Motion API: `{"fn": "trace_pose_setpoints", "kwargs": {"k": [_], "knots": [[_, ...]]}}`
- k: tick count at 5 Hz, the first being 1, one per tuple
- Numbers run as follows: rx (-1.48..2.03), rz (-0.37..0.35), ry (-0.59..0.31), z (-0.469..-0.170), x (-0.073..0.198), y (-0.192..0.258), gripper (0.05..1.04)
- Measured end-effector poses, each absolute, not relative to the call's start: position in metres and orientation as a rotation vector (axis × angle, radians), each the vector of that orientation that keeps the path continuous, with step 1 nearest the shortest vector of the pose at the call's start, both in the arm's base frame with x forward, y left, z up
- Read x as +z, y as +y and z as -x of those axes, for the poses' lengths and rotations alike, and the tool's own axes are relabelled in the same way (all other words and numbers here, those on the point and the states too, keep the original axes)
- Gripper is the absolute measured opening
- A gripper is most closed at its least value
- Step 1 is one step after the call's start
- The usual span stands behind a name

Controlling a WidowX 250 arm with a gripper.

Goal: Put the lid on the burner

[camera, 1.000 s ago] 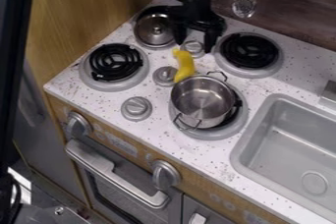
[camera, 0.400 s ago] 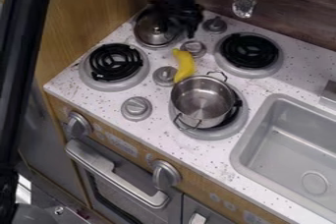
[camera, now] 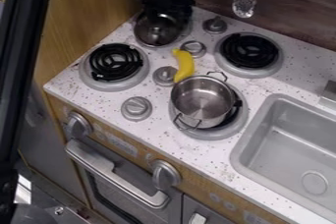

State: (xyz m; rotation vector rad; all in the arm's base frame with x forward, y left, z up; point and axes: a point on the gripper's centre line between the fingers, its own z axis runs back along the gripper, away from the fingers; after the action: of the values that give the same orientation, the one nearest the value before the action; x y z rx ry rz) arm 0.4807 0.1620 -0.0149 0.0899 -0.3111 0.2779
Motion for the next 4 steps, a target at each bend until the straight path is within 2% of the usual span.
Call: {"fn": "trace_pose_setpoints", "kwargs": {"k": [2, 3, 4], "knots": [[0.366, -0.101, -0.324, -0.482, -0.024, 0.192, 0.997], [0.384, -0.108, -0.279, -0.480, -0.041, 0.198, 0.997], [0.388, -0.099, -0.267, -0.479, -0.045, 0.196, 0.997]]}}
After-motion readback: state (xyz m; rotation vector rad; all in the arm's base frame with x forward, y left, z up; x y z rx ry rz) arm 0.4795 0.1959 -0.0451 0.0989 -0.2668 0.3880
